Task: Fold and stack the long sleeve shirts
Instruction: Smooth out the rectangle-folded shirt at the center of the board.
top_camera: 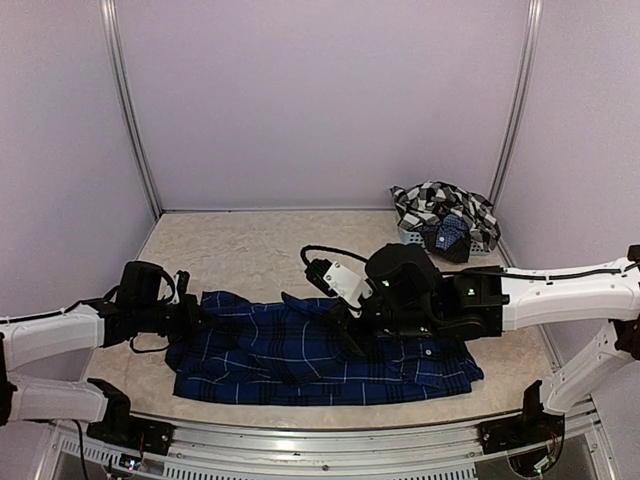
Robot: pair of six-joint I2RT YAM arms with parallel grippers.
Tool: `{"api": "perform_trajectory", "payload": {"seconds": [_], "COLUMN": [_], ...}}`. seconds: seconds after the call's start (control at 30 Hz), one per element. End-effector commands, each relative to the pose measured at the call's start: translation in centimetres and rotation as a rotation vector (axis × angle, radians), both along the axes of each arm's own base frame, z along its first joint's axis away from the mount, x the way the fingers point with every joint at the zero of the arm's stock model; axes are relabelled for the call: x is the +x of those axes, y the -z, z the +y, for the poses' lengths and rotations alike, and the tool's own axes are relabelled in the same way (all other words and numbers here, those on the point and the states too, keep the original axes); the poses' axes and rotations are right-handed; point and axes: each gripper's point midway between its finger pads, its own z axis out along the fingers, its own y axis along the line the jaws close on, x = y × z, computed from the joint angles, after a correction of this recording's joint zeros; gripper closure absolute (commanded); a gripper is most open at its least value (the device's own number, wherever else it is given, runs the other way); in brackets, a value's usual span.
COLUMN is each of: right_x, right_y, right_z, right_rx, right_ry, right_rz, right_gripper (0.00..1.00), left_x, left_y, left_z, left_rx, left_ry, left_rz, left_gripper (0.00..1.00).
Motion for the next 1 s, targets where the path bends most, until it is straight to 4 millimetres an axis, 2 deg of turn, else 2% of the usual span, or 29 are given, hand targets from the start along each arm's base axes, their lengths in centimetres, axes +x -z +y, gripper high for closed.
{"api": "perform_trajectory", "payload": {"seconds": [0.0,0.17,0.33,0.43,0.53,0.63,0.7,0.83,0.9,0.97], "right_x": [1.1,3.1,5.5,5.9,5.7,5.9,6.1,5.8,5.5,5.5], "right_y": [-0.3,2.9,6.2,7.4,8.8,10.1,10.7,10.8,10.8,10.8], "right_z": [0.7,0.4,-2.7,-3.2,-2.2,-0.8,0.5,4.1,4.8,4.2], "right_rx": [0.013,-0.114,-0.262,-0.307,-0.353,-0.377,-0.377,-0.320,-0.297,-0.297], "right_ry": [0.074,0.241,0.531,0.619,0.627,0.630,0.619,0.526,0.500,0.513], "right_rz": [0.011,0.068,0.110,0.163,0.210,0.238,0.252,0.304,0.329,0.327], "right_gripper": [0.94,0.93,0.97,0.96,0.90,0.70,0.61,0.53,0.49,0.48], "left_x": [-0.9,-0.8,-0.9,-0.9,-0.9,-0.9,-0.9,-0.8,-0.8,-0.7], "left_y": [0.8,0.7,1.1,1.1,1.2,1.1,1.1,1.1,1.2,1.2], "left_z": [1.0,0.9,0.8,0.8,0.7,0.7,0.8,0.8,0.8,0.8], "left_rx": [0.008,0.022,0.027,0.028,0.027,0.030,0.032,0.036,0.039,0.041], "left_ry": [-0.031,-0.010,0.000,0.000,0.005,0.005,0.003,0.002,0.001,0.000], "left_rz": [0.027,0.025,0.037,0.035,0.037,0.033,0.030,0.030,0.030,0.028], "left_gripper": [1.00,1.00,1.00,1.00,1.00,1.00,1.00,1.00,1.00,1.00]}}
